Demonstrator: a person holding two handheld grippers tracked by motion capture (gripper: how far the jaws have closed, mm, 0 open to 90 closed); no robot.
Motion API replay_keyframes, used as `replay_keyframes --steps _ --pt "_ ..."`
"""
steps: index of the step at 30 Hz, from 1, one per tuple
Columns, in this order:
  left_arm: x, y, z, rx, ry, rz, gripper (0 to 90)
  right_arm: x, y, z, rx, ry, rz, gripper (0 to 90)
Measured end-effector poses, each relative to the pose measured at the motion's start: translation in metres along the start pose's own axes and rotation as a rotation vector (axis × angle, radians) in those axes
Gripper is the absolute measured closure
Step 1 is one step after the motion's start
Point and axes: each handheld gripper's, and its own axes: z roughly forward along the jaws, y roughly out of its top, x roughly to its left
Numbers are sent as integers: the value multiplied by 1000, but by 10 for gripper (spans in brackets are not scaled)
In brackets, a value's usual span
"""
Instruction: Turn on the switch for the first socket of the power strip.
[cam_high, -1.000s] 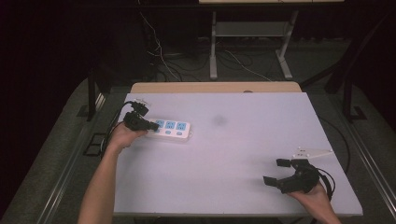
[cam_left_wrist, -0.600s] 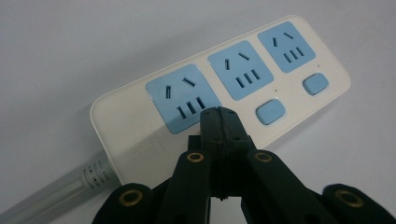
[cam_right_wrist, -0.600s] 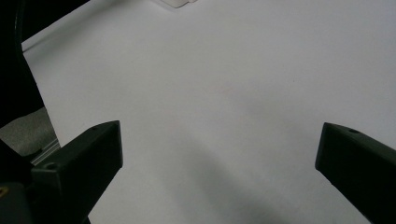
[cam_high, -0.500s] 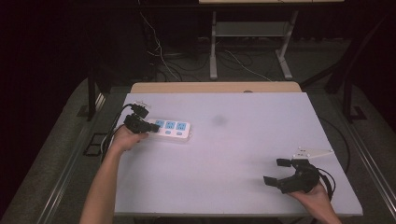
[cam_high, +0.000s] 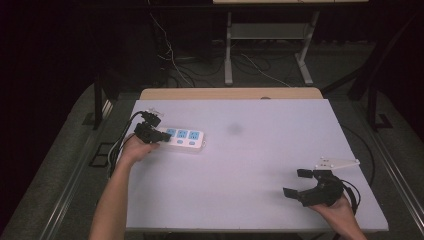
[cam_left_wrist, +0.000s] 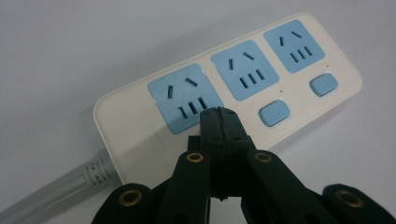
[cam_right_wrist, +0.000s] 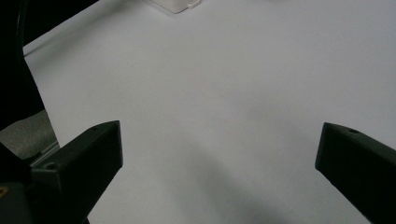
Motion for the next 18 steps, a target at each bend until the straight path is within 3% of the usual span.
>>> replay_keyframes --steps 9,13,18 --pt "-4 2 -1 4 28 18 897 -1 0 -1 -5 -2 -3 3" --pt "-3 3 -5 -36 41 -5 897 -2 0 -2 -9 -3 3 3" --pt "-5 6 -11 -55 53 1 896 -5 0 -4 -14 -7 12 3"
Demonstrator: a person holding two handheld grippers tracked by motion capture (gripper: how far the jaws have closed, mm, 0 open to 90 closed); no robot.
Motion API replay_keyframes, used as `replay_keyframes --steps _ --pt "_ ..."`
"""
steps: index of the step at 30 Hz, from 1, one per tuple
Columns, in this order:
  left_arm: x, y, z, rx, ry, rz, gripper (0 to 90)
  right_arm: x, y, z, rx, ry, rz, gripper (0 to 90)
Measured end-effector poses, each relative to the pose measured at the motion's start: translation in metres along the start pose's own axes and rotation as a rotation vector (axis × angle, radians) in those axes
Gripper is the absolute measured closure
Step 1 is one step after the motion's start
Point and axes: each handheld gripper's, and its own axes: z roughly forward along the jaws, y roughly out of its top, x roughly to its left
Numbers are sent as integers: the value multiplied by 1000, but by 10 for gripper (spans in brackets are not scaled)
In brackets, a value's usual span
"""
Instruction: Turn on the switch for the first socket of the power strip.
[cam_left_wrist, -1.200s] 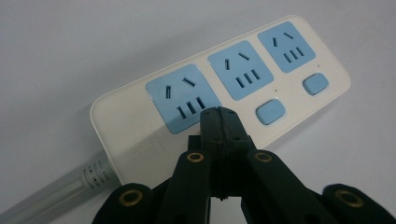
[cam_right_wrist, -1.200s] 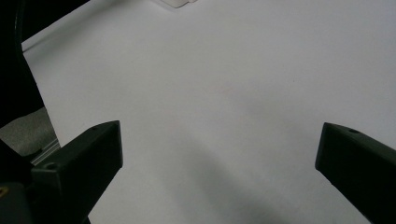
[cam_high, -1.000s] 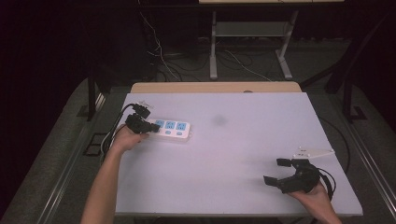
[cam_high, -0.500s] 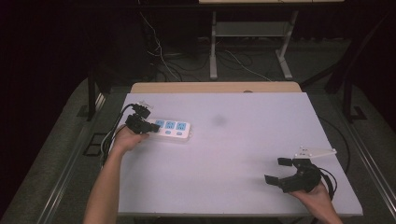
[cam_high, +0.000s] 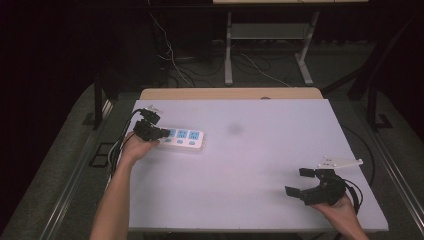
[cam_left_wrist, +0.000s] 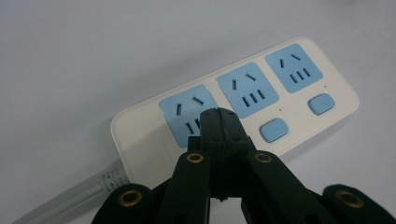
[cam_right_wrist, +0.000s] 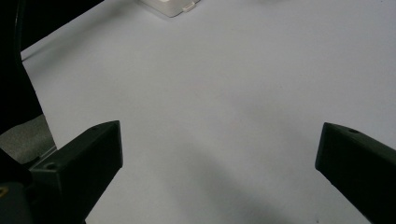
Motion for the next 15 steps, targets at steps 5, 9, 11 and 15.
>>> replay_keyframes --steps 5,9,11,15 --pt "-3 2 -8 -14 11 1 896 -1 0 -1 -2 -2 4 3" --pt "-5 3 -15 -22 19 0 896 -1 0 -1 -2 -2 5 3" --pt "-6 4 -19 -28 25 -5 896 -1 0 -1 -3 -1 4 3" --pt "-9 4 -30 -45 36 -9 895 -1 0 -1 -4 0 4 3"
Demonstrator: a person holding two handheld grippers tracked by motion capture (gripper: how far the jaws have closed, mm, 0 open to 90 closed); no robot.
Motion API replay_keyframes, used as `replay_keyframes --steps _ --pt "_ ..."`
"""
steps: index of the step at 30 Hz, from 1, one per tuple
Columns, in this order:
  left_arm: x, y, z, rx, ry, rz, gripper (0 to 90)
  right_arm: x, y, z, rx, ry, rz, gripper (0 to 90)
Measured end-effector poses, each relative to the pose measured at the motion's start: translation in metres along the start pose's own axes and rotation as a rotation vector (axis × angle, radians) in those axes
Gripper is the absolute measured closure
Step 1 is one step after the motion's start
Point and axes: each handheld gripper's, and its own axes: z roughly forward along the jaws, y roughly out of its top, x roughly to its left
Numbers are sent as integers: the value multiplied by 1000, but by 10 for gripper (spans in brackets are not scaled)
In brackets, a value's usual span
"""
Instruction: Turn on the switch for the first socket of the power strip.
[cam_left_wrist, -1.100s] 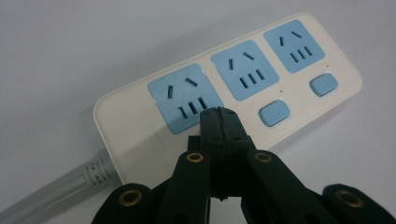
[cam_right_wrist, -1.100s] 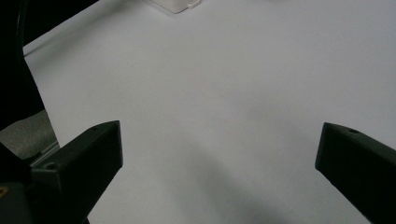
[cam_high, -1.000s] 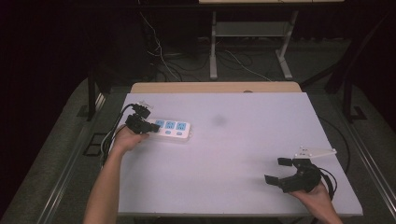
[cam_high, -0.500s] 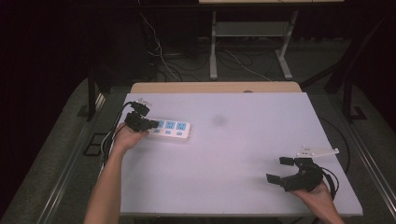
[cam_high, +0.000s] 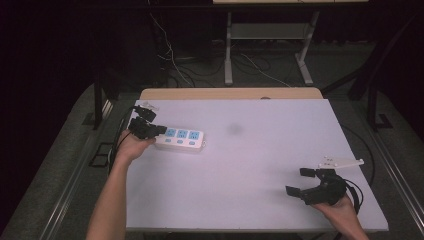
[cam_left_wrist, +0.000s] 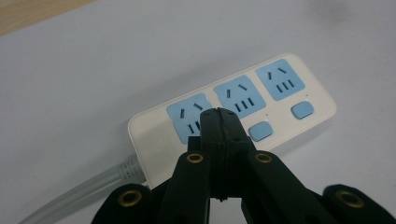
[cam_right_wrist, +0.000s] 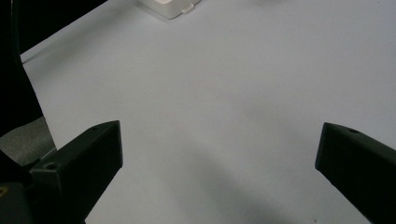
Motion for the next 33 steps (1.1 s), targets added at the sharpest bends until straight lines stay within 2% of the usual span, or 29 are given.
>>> replay_keyframes --steps 7,10,13,15,17,21,24,27,29,31,33 --pt "-7 -1 -17 -43 -8 -18 889 0 0 -1 -5 3 3 3" --pt "-13 -2 -22 -55 -23 -4 795 0 0 -1 -5 3 4 3" --pt "-19 -4 -29 -91 -42 -12 725 0 0 -1 -8 3 2 3" --pt "-23 -5 -32 -94 -56 -17 660 0 0 -2 -8 1 4 3" --pt "-26 -6 -34 -89 -70 -26 566 0 0 -2 -9 1 4 3" --pt "-32 -7 -40 -111 -72 -32 380 0 0 -2 -8 0 4 3" --pt "-37 -11 -43 -143 -107 -40 266 0 0 -2 -11 1 3 3" --pt "-42 -17 -46 -161 -109 -56 170 0 0 -3 -13 1 4 3" --pt "-46 -21 -48 -170 -93 -64 104 0 0 -3 -13 1 2 3" --pt "-50 -25 -49 -164 -89 -68 0 0 0 -3 -13 1 1 3" --pt "-55 -29 -53 -183 -85 -61 0 0 0 -3 -13 0 1 3"
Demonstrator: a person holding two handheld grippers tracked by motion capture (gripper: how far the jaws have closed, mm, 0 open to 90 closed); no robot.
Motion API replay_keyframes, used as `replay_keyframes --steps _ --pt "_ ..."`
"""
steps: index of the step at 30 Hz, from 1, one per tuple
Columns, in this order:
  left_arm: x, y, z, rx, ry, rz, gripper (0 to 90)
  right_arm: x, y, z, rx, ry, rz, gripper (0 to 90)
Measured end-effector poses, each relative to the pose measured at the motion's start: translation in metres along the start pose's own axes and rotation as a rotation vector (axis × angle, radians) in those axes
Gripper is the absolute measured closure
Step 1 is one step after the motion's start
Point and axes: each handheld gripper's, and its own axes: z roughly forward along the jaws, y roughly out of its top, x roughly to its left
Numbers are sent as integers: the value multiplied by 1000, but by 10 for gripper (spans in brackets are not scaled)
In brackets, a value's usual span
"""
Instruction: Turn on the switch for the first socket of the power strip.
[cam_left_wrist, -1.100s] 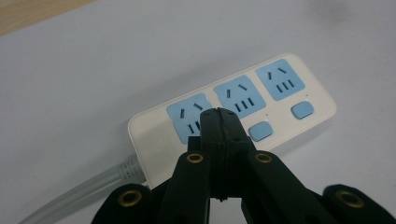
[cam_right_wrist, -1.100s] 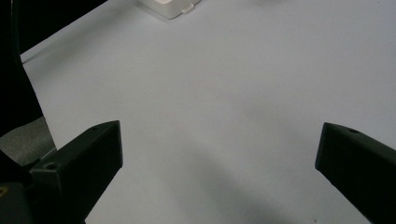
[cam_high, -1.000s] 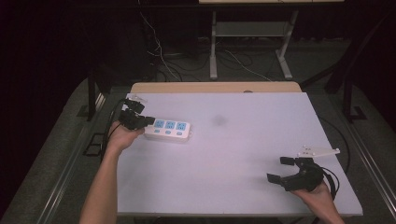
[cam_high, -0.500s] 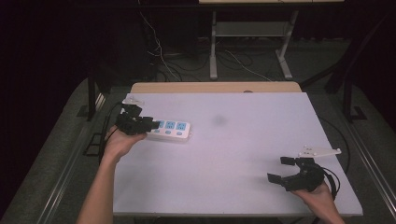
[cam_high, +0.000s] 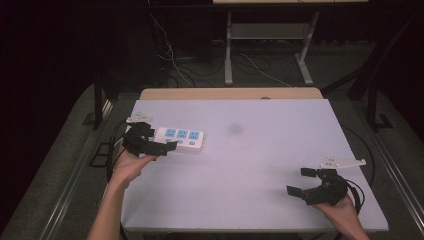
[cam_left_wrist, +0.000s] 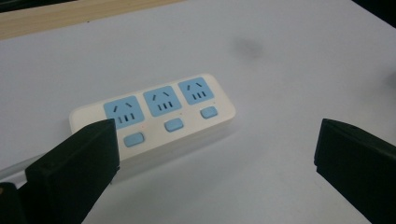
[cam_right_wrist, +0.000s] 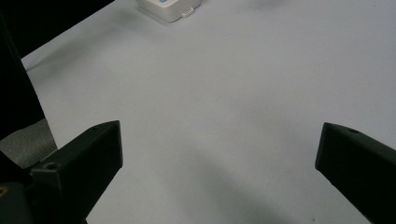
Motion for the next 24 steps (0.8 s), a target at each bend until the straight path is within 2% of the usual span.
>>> replay_keyframes --steps 4,7,12,18,21,24 --pt "-7 -9 -7 -60 -15 -12 0 0 0 0 1 -1 0 3" --pt "-14 -18 -10 -102 -24 -4 0 1 0 0 -1 -1 0 3" --pt "-23 -32 -8 -134 -39 -2 0 1 0 0 -4 -1 -1 3" --pt "-30 -52 -8 -207 -81 -20 0 1 0 -1 -13 6 -2 3" --pt "-33 -62 -6 -203 -95 -10 0 1 0 -2 -17 10 -1 3" --pt "-34 -71 -4 -211 -115 -26 0 1 0 -2 -21 11 -2 3"
